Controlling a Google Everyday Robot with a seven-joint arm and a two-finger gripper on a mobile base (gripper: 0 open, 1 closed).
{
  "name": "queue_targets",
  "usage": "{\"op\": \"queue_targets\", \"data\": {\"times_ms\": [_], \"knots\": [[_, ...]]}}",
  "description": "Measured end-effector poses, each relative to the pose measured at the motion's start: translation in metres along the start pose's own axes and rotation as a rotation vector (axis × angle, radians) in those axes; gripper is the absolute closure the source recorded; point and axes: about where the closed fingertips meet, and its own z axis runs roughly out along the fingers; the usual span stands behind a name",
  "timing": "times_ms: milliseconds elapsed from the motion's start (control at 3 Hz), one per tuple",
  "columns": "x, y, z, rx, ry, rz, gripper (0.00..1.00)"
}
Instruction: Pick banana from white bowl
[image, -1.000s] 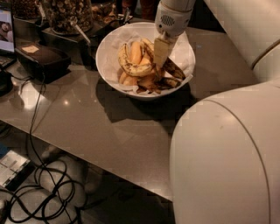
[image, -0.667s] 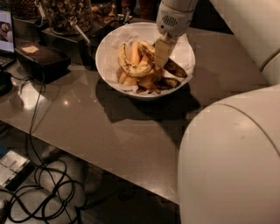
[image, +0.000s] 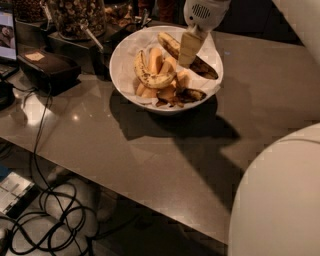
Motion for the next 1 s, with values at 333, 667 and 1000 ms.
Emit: {"op": "queue_targets", "data": {"times_ms": [333, 667, 1000], "knots": [[-0.001, -0.01, 0.005, -0.007, -0.006, 0.004, 1.0], [-0.024, 0.013, -0.004, 0.001, -0.002, -0.056, 1.0], [-0.041, 0.059, -0.031, 0.022, 0.018, -0.14, 1.0]]}}
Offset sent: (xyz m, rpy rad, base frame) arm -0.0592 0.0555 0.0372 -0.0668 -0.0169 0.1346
